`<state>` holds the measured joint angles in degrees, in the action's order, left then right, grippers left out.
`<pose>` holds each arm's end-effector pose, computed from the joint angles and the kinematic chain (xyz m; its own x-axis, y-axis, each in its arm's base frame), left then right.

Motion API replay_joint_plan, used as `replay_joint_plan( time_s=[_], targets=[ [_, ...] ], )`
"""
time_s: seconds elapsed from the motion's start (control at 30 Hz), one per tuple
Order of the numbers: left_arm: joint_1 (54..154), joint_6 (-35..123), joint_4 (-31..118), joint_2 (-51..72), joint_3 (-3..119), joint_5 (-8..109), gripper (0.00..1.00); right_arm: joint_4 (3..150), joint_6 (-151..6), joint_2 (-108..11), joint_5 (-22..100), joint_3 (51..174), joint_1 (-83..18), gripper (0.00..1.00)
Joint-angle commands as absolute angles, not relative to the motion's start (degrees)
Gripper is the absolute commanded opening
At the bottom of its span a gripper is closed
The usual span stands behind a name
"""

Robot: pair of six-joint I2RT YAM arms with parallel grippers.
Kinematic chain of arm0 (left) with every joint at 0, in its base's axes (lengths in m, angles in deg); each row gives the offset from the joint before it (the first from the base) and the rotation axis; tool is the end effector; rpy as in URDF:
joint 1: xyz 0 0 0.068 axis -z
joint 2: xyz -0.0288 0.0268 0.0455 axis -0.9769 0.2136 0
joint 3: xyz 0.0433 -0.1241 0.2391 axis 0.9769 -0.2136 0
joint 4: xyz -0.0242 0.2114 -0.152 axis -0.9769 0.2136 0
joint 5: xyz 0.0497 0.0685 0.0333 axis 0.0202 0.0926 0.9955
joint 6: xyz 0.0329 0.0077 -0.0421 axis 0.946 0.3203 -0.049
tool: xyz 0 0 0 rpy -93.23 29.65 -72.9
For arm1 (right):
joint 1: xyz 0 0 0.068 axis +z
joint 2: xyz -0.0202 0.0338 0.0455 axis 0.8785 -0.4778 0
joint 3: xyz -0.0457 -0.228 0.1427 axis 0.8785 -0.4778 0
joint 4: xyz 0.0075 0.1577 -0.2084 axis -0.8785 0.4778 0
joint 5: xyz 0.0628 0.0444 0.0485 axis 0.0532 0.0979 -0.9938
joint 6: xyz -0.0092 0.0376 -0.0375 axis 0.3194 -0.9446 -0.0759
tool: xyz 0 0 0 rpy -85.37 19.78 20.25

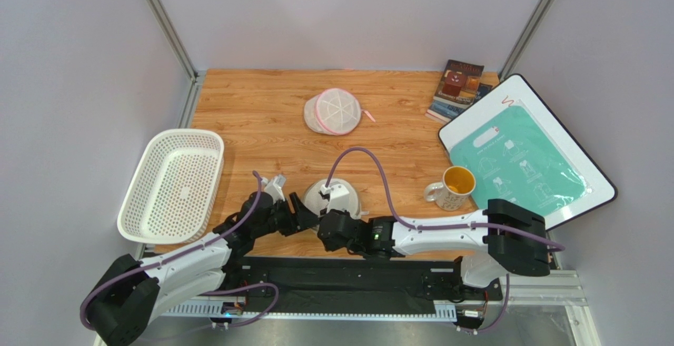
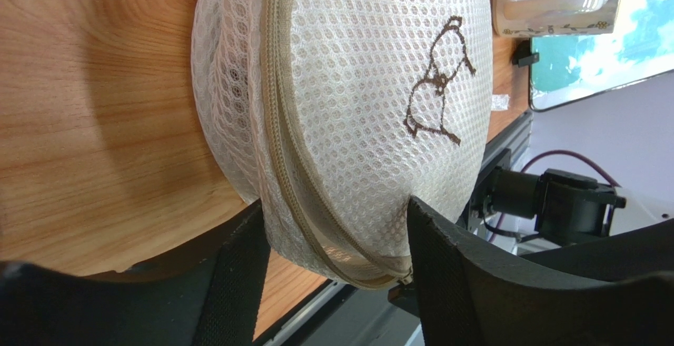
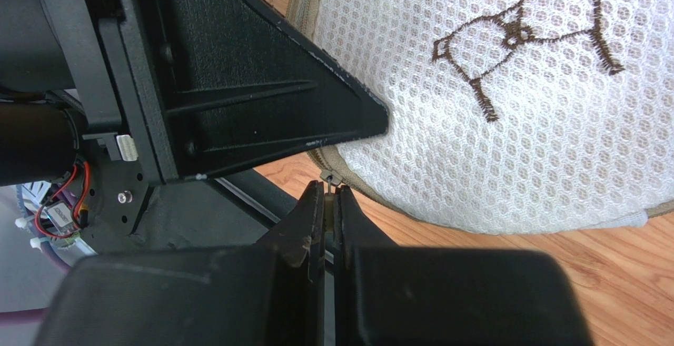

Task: Unzip the laundry bag and remove the bra
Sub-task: Unzip the laundry bag at the center of the board.

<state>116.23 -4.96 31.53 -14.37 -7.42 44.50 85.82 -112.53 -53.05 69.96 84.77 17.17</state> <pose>0.1231 -0.1095 0.1365 -0.8644 -0.3904 -0.3168 0.0379 0.5778 -0.8153 0.0734 0.2942 0.1953 -0.7226 -0.1730 -0.6692 -0.4731 0.8296 0.2964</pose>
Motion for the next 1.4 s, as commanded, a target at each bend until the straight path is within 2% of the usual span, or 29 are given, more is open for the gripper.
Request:
replay_joint_plan(
  time_s=[0.0,0.07,0.1,0.2,0.27,0.4,0.47,1.37],
  targets=[
    [116.42,-5.43,29.47,-13.85,-6.80,45.84,0.54,83.51,-111.96,-53.25,70.25,86.68,17.82,0.00],
    [116.42,-5.43,29.21,-13.32,-6.71,46.01,0.45,83.51,-112.13,-52.98,70.34,86.33,17.73,0.00],
    [116.42,-5.43,29.12,-12.88,-6.71,46.10,0.37,83.60,-112.13,-52.63,70.34,85.98,17.73,0.00],
    [116.42,-5.51,28.50,-12.27,-6.62,46.19,0.26,83.86,-112.40,-51.93,70.78,85.28,17.82,0.00],
    [116.42,-5.51,28.33,-11.91,-6.45,46.36,0.23,84.04,-112.49,-51.58,71.21,84.84,17.73,0.00],
    [116.42,-5.25,28.94,-11.91,-5.84,46.98,0.08,84.39,-112.92,-50.61,71.57,83.78,17.73,0.00],
    [116.42,-5.08,29.55,-11.91,-5.40,47.42,0.05,84.48,-113.28,-49.91,71.66,82.90,17.73,0.00],
    [114.05,-4.72,26.74,-5.76,-1.70,46.63,0.00,87.64,-118.20,-43.14,73.50,74.20,18.70,0.00]
  ],
)
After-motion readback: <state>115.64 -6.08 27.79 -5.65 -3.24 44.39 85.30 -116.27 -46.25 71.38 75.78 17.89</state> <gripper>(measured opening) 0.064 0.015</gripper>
